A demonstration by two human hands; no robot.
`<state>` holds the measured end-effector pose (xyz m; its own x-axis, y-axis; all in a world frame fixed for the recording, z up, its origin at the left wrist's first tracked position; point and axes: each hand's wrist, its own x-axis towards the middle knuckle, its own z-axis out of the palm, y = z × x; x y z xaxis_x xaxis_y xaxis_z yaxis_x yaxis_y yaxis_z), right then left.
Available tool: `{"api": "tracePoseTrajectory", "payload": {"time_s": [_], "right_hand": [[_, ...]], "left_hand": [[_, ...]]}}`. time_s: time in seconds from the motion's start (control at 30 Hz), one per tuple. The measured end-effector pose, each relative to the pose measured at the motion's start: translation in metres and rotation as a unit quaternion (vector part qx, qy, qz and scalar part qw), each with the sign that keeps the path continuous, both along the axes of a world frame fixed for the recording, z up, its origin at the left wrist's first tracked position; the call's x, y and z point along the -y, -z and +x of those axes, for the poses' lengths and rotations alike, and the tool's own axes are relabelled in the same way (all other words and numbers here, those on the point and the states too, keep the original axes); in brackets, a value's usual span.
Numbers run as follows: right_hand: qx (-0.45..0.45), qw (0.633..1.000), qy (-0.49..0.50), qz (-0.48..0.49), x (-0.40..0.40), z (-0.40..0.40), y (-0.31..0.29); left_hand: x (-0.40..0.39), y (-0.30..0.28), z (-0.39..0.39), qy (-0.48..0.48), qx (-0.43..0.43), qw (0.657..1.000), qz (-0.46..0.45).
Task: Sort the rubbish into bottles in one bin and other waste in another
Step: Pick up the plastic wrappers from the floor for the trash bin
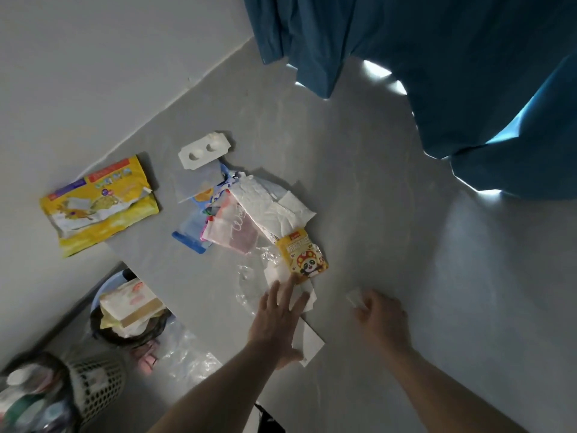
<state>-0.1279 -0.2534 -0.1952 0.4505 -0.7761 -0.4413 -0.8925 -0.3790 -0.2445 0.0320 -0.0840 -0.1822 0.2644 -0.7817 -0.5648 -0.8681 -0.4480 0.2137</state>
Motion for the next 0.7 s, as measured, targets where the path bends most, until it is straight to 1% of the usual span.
{"api": "tracePoseTrajectory", "payload": {"time_s": [0.07, 0.1, 0.17, 0.27, 0.37, 0.43, 0.5, 0.57, 0.63, 0.7], "right_hand": [[0.096, 0.993, 0.050, 0.043, 0.007, 0.020, -0.010], [0.139, 0.988, 0.047, 0.054, 0.010, 0.036, -0.014], [0.196, 0.979, -0.003, 0.051, 0.019, 0.073, -0.020], [0.227, 0.972, -0.064, 0.024, 0.034, 0.135, -0.027], [0.192, 0.977, -0.077, 0.053, 0.039, 0.187, -0.039], [0.168, 0.977, -0.109, 0.071, 0.040, 0.214, -0.038], [0.142, 0.978, -0.130, 0.081, 0.039, 0.233, -0.032], [0.117, 0.981, -0.135, 0.071, 0.035, 0.241, -0.024], [0.095, 0.987, -0.121, 0.051, 0.031, 0.233, -0.021], [0.096, 0.989, -0.101, 0.047, 0.031, 0.214, -0.020]], "left_hand": [[-0.005, -0.004, -0.001, 0.000, -0.006, 1.000, -0.019], [-0.007, -0.004, -0.002, -0.002, -0.010, 0.999, -0.032], [-0.011, -0.003, -0.004, -0.010, -0.020, 0.998, -0.054], [-0.022, 0.002, -0.008, 0.006, -0.015, 0.997, -0.075], [-0.036, 0.013, -0.007, 0.048, -0.015, 0.996, -0.067], [-0.042, 0.023, -0.003, 0.060, -0.014, 0.996, -0.059], [-0.044, 0.029, -0.001, 0.063, 0.005, 0.994, -0.088], [-0.046, 0.035, -0.001, 0.084, 0.000, 0.990, -0.115], [-0.050, 0.035, -0.003, 0.074, 0.007, 0.987, -0.144], [-0.051, 0.032, -0.004, 0.057, -0.005, 0.990, -0.132]]}}
